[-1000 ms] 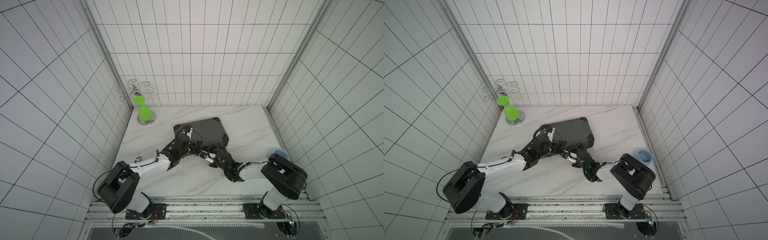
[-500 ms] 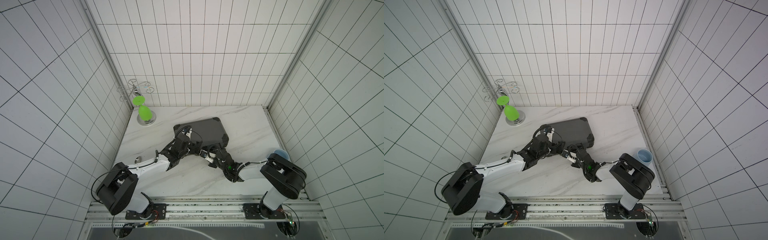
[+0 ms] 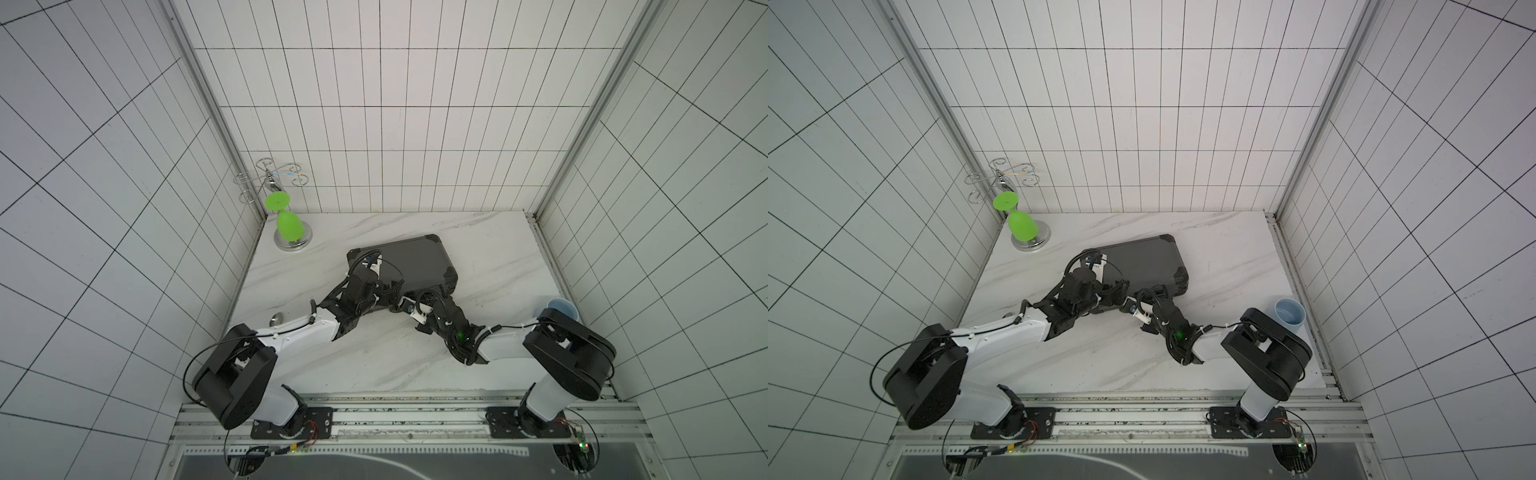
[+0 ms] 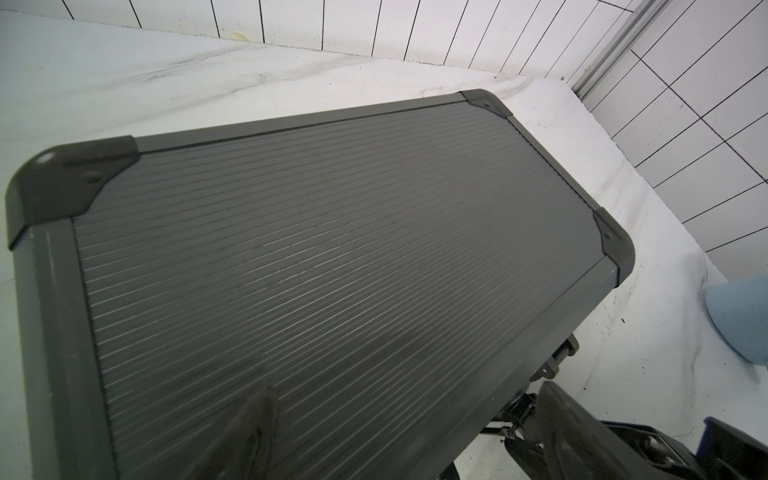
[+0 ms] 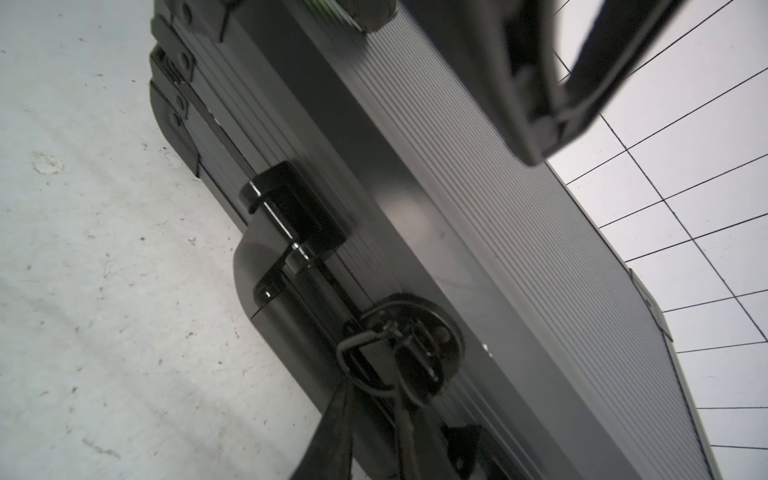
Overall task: Close the poker set cases
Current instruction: Fasten the fastener on the poker set case.
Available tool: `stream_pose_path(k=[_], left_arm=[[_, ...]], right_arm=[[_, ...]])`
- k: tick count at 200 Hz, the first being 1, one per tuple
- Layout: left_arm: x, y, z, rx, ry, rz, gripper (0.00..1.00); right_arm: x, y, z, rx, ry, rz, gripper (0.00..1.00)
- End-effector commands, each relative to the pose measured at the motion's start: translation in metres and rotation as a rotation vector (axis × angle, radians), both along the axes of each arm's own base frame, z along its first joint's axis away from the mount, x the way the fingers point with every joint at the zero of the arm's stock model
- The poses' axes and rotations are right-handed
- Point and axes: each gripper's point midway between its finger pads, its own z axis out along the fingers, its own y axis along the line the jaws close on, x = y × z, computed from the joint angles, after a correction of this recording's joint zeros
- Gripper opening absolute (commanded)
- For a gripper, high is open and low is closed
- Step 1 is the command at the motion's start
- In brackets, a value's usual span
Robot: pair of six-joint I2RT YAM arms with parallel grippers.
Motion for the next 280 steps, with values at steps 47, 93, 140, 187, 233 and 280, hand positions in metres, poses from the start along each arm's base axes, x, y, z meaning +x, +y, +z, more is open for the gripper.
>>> stream_pose_path(k=[47,93,140,187,233,280], left_arm=[[-0.002,-0.006,-0.018,0.027,0.054,-0.024,0.97],[0.006,-0.020,-0.014,0.002,0.048,-0.053,0.93],[0.005,-0.022,-0.035,0.008,0.085,-0.056,0.80],[-0.001,-0.017,-0.074,0.036,0.155,-0.039,0.55],[-0.007,-0.014,-0.098,0.034,0.201,-0.029,0.43],[-0.011,-0.014,-0.111,0.034,0.231,-0.028,0.40]], right_arm=[[0.030,0.023,0.058,0.168,-0.120,-0.047,0.21],[0.038,0.020,0.041,0.181,-0.107,-0.109,0.21],[0.045,0.013,0.037,0.240,-0.127,-0.176,0.21],[0.040,0.002,0.048,0.300,-0.136,-0.204,0.22],[0.035,-0.008,0.054,0.319,-0.130,-0.230,0.25],[0.034,-0.016,0.052,0.294,-0.119,-0.257,0.28]])
